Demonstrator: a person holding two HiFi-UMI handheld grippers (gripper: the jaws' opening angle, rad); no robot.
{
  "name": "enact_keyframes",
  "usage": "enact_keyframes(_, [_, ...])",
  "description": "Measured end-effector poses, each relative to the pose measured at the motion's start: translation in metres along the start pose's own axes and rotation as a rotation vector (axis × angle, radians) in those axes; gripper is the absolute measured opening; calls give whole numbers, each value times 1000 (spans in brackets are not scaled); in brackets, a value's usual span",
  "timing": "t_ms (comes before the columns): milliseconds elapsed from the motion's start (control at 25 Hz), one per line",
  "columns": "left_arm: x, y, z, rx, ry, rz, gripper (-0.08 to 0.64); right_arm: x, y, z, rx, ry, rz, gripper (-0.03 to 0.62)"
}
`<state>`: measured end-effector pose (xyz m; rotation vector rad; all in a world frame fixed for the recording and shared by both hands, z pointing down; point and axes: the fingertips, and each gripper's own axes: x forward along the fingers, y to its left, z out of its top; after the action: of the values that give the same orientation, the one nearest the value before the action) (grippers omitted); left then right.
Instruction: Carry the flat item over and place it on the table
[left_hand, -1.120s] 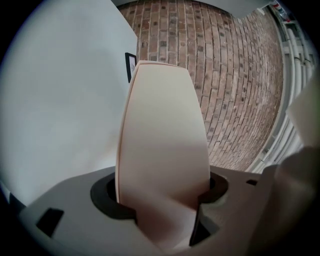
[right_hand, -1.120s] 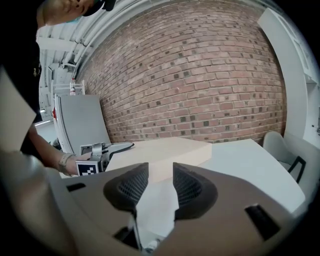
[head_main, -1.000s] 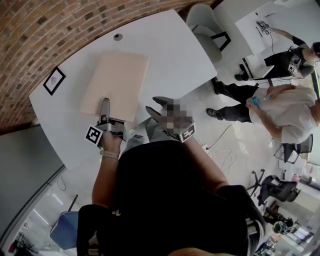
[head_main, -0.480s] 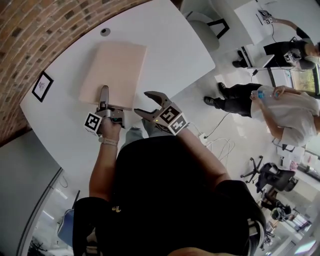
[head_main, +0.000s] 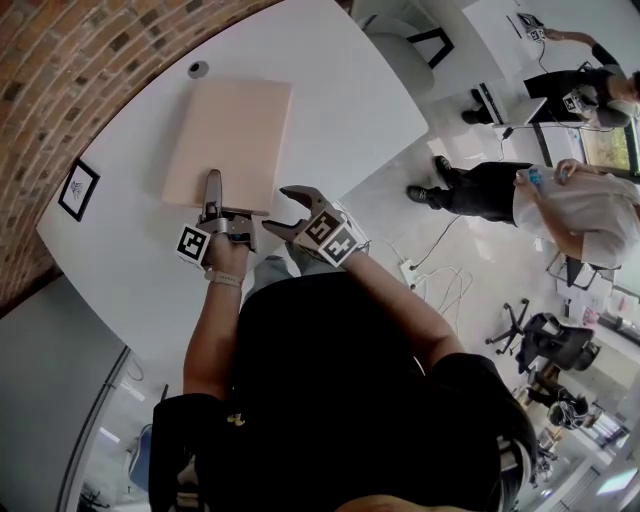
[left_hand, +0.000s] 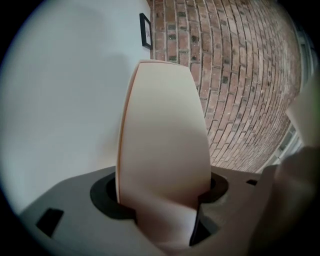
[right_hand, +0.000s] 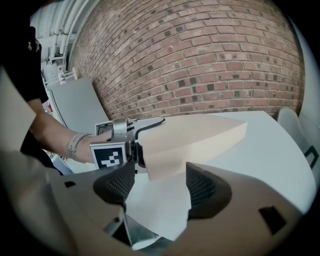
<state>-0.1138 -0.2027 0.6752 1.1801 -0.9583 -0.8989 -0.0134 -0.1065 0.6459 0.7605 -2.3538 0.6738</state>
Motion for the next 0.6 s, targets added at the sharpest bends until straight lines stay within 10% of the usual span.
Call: enact_keyframes(600, [-12,28,-54,37,239,86,301,7,-30,-24,121,6,-68,233])
